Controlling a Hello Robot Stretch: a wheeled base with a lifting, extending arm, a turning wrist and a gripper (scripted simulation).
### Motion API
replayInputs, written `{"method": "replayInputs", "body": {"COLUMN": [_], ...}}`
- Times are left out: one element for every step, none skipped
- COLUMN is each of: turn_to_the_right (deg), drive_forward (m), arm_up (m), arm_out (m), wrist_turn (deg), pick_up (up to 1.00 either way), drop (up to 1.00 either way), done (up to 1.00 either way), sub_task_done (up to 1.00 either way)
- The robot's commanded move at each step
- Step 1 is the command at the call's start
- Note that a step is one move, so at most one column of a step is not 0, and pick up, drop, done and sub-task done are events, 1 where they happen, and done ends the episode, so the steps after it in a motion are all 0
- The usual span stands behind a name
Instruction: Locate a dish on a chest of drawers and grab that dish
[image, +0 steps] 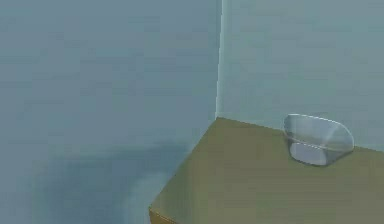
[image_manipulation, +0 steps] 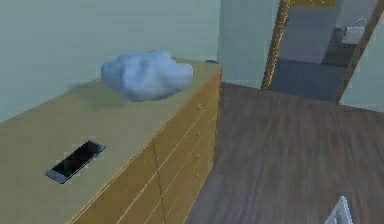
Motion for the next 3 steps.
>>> {"method": "replayInputs", "body": {"turn_to_the_right": [45.0, 45.0, 9.0], "drive_forward": [0.00, 0.00, 0.00], "arm_up": [0.00, 0.00, 0.00], "arm_out": [0.00, 0.00, 0.00], "wrist_turn": [0.0, 0.0, 0.0], "pick_up": [0.00, 0.00, 0.00], "drop": [0.00, 0.00, 0.00], "done": [0.00, 0.00, 0.00], "sub_task_done": [0.00, 0.00, 0.00]}}
